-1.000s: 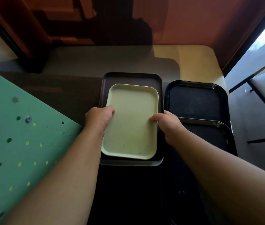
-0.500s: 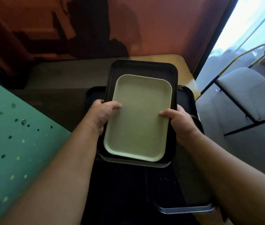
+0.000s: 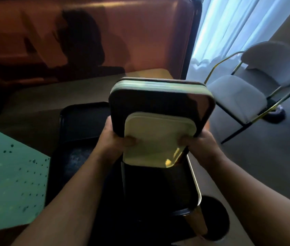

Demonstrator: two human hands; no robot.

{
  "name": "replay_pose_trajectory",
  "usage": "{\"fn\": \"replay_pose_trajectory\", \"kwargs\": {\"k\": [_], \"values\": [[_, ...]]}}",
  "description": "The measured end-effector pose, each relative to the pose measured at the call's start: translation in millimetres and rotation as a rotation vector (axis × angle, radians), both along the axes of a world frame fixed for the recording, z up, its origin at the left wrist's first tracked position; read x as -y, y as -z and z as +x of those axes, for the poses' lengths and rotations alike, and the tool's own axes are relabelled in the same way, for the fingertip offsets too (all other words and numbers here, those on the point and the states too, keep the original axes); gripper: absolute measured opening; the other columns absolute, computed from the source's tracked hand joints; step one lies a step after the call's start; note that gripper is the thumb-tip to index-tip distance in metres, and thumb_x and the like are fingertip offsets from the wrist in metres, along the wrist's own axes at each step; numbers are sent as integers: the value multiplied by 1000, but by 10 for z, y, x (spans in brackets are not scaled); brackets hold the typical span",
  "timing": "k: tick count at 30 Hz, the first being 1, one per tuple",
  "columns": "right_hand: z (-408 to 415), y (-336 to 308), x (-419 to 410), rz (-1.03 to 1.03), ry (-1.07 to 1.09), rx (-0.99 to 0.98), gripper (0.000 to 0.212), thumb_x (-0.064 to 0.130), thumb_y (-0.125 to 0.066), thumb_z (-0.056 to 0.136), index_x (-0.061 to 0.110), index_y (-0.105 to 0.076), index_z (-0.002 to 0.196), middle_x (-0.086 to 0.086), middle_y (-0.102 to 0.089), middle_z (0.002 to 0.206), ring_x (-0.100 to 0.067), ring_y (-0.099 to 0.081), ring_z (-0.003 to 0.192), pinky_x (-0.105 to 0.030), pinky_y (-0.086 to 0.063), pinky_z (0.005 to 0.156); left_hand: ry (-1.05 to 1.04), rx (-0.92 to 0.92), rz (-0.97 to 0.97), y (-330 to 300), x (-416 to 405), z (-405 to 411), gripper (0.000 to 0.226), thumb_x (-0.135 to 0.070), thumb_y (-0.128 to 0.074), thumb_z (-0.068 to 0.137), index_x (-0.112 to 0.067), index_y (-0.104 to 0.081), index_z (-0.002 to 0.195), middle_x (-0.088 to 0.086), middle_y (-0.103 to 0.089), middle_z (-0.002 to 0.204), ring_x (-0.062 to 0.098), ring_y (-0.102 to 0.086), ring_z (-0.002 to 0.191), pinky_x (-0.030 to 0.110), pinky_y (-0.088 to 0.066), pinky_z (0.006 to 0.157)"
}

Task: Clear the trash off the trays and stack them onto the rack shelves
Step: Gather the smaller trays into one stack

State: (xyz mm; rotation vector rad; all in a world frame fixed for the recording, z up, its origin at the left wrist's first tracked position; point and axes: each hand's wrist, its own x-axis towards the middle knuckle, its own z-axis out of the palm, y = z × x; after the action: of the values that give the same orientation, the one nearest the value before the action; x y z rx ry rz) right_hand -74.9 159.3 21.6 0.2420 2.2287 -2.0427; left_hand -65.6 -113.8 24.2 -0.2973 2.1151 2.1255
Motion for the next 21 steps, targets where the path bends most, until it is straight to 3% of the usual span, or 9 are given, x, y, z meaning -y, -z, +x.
{"fn": "replay_pose_trajectory", "kwargs": {"k": [3,8,10,12,14,16,18,19,21], "values": [[115,117,-98,122,79,-40,82,12,-78,48,12,-59,128,-11,-63,122,-30,-65,112,-45,-61,85,-84,-35,-129,75,-174,142,78,-4,-80,51,-36,-54,118,-5,-69,107,9,-66,96,24,-58,70],[224,202,-249,251,22,-128,70,11,-78,68,19,-53,133,-6,-61,121,-23,-62,109,-15,-53,88,-108,-79,-227,159,-346,369,87,-13,-81,51,-15,-52,134,-2,-67,118,6,-65,104,28,-57,88],[266,200,-284,222,-6,-169,65,17,-77,70,29,-50,128,-3,-62,118,-20,-65,107,-26,-56,89,-127,-64,-230,195,-367,448,78,-10,-78,54,-22,-54,127,-7,-67,113,-8,-66,98,15,-56,79],[285,257,-312,235,-32,-174,64,21,-78,70,18,-54,130,-2,-65,117,-13,-67,106,-34,-58,90,-114,-79,-246,198,-370,491,76,-7,-77,56,-21,-54,128,-8,-66,114,-11,-65,97,11,-52,76],[304,320,-321,257,-56,-128,67,25,-78,70,9,-59,132,-1,-67,116,-7,-67,107,-31,-58,92,-91,-94,-261,191,-371,509,85,-9,-78,56,-10,-53,137,-6,-66,119,-11,-64,102,13,-51,84],[304,400,-316,282,-79,-51,69,34,-75,64,9,-65,128,-5,-69,116,-20,-67,110,-24,-58,88,-71,-102,-302,198,-363,512,90,-12,-78,57,-7,-50,142,-6,-64,123,-16,-60,106,9,-48,88],[311,445,-302,314,-82,-34,74,38,-71,58,8,-67,125,-4,-68,113,-23,-66,107,-11,-51,76,-67,-104,-299,234,-357,520,94,-21,-81,56,-9,-48,144,-2,-65,130,-2,-62,117,19,-50,97],[305,456,-293,309,-68,-35,76,37,-71,57,8,-65,126,-4,-68,113,-23,-65,107,-15,-52,78,-70,-106,-306,265,-352,516,96,-23,-81,56,-12,-47,145,0,-64,132,8,-62,121,25,-50,99],[286,482,-294,285,-51,-36,72,23,-76,62,13,-60,132,-2,-67,116,-24,-65,110,-29,-56,84,-80,-91,-345,296,-341,493,97,-19,-81,57,-14,-44,147,-6,-63,129,10,-62,118,16,-49,95]]}}
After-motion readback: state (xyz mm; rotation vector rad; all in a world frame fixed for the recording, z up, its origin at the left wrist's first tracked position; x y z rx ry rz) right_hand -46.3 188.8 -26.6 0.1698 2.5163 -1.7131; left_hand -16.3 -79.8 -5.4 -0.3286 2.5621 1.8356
